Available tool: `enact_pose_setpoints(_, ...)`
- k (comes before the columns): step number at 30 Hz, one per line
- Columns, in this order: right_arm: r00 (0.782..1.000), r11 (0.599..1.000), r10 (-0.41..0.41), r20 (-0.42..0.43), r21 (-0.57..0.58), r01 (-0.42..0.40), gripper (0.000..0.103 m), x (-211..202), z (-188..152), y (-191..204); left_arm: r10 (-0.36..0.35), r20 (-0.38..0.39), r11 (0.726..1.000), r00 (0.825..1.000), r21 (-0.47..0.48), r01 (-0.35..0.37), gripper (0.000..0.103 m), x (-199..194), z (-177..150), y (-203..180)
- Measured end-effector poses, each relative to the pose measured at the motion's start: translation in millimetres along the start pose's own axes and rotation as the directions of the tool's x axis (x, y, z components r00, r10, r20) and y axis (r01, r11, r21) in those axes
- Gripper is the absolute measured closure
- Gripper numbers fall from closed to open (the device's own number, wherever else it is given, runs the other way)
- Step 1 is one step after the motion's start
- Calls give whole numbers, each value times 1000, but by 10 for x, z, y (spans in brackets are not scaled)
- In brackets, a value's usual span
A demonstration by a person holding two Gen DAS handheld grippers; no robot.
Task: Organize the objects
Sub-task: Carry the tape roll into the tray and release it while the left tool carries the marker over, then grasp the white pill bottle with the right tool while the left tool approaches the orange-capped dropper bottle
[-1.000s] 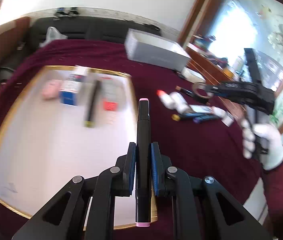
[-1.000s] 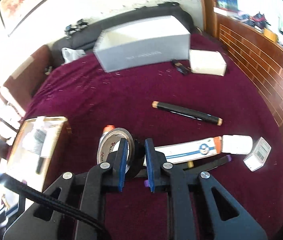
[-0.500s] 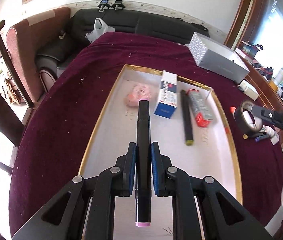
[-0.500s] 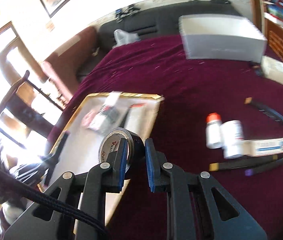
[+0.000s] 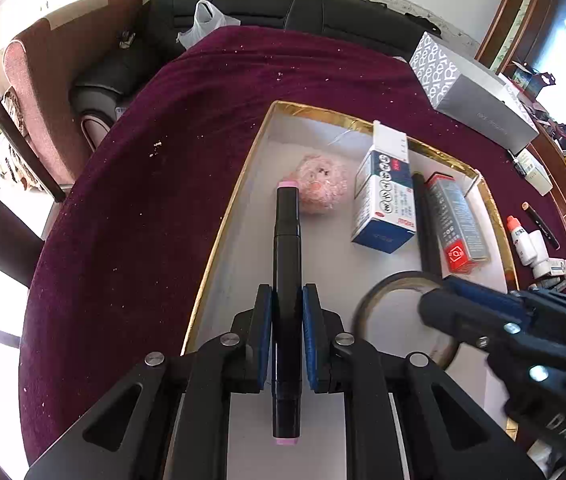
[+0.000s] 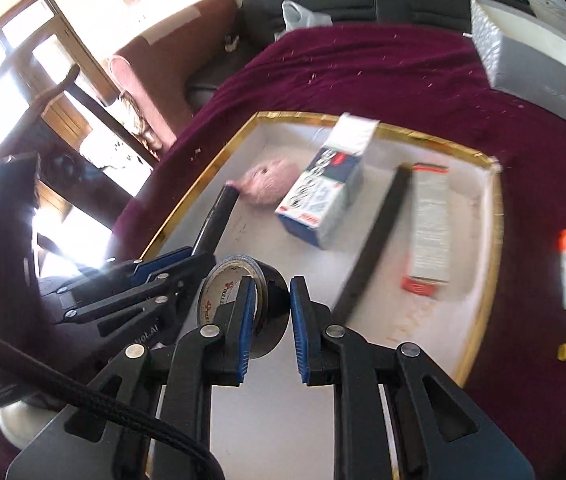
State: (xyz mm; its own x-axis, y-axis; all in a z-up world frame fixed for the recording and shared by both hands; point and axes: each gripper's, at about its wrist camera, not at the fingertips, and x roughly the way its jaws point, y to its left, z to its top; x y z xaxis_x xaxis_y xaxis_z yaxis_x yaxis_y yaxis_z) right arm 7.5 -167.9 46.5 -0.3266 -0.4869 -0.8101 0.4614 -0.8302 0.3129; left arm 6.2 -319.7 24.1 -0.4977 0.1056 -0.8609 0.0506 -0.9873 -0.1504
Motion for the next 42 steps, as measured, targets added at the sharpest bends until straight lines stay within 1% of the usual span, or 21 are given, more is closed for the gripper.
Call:
enact_pose_setpoints(2, 1000, 1000, -2, -20, 6, 2, 87, 90, 23, 8, 3, -18, 1000, 1000, -13, -3, 91, 37, 24, 34)
enact_pose_setpoints(3, 1000, 1000, -3, -31, 11, 3, 87, 137, 38, 1, -7, -25, 1000, 1000, -24, 6, 91, 52, 25, 60)
enact_pose_setpoints(11, 998, 999, -13, -61, 40, 15, 87, 264, 99, -78, -46, -11, 997, 999, -55, 45, 91, 25, 5, 134)
enact_pose_setpoints(17, 997, 998, -20, -71, 50, 24, 87, 315, 152, -88, -22, -15, 999, 1000, -49, 22, 91, 24, 6, 84)
enact_pose_setpoints(19, 998, 998, -27, -65, 50, 31, 86, 315, 156, -95, -23, -9, 998, 1000, -52, 22, 89, 11, -9, 82)
enact_pose_setpoints(20, 998, 998, -27, -57, 50, 30, 85, 308, 155, -97, -20, -6, 998, 1000, -54, 19, 89, 8, -16, 75)
enact_pose_setpoints(21, 999, 998, -26, -46, 52, 29, 81, 286, 149, -101, -12, 1, 998, 1000, -58, 12, 88, -4, -39, 72)
enact_pose_setpoints(22, 999, 998, -25, -34, 54, 27, 78, 262, 146, -107, -6, 8, 998, 1000, -60, 7, 86, -11, -55, 68)
enact_pose_setpoints(23, 1000, 998, -23, -21, 54, 24, 77, 236, 143, -107, 3, 16, 998, 1000, -57, -2, 85, -21, -79, 54)
enact_pose_setpoints(26, 1000, 999, -18, 19, 29, 17, 69, 140, 118, -95, 30, 30, 998, 999, -51, -28, 75, -54, -165, -18)
enact_pose_setpoints(27, 999, 1000, -24, 25, 15, 23, 67, 118, 112, -82, 37, 31, 998, 999, -56, -35, 69, -67, -195, -41)
enact_pose_setpoints(28, 999, 1000, -26, 28, 7, 26, 67, 109, 103, -74, 50, 35, 997, 998, -52, -48, 64, -76, -230, -73)
enact_pose_setpoints(29, 999, 1000, -24, 28, 2, 24, 67, 102, 98, -66, 75, 37, 997, 997, -34, -73, 61, -71, -271, -119)
enact_pose_setpoints(30, 999, 1000, -16, 31, 2, 16, 67, 89, 91, -68, 111, 41, 994, 993, -4, -111, 57, -65, -336, -196)
enact_pose_setpoints(32, 999, 1000, -6, 38, 5, 5, 67, 61, 80, -95, 134, 45, 991, 990, 20, -135, 54, -73, -427, -284)
enact_pose_setpoints(34, 999, 1000, -14, 44, 6, 14, 67, 43, 60, -124, 118, 47, 993, 992, -8, -117, 48, -122, -496, -297)
enact_pose_setpoints(35, 999, 1000, -14, 46, 9, 13, 67, 29, 51, -148, 102, 53, 994, 993, -30, -101, 47, -155, -529, -287)
enact_pose_setpoints(38, 997, 999, 19, 70, 35, -21, 66, -56, 21, -248, 75, 75, 996, 994, -52, -71, 44, -221, -608, -284)
enact_pose_setpoints(40, 995, 997, 42, 91, 56, -47, 66, -139, -12, -311, 34, 83, 997, 996, -78, -28, 44, -269, -629, -256)
enact_pose_setpoints(42, 993, 997, 44, 111, 56, -50, 66, -248, -47, -344, -27, 85, 991, 996, -125, 38, 44, -331, -636, -179)
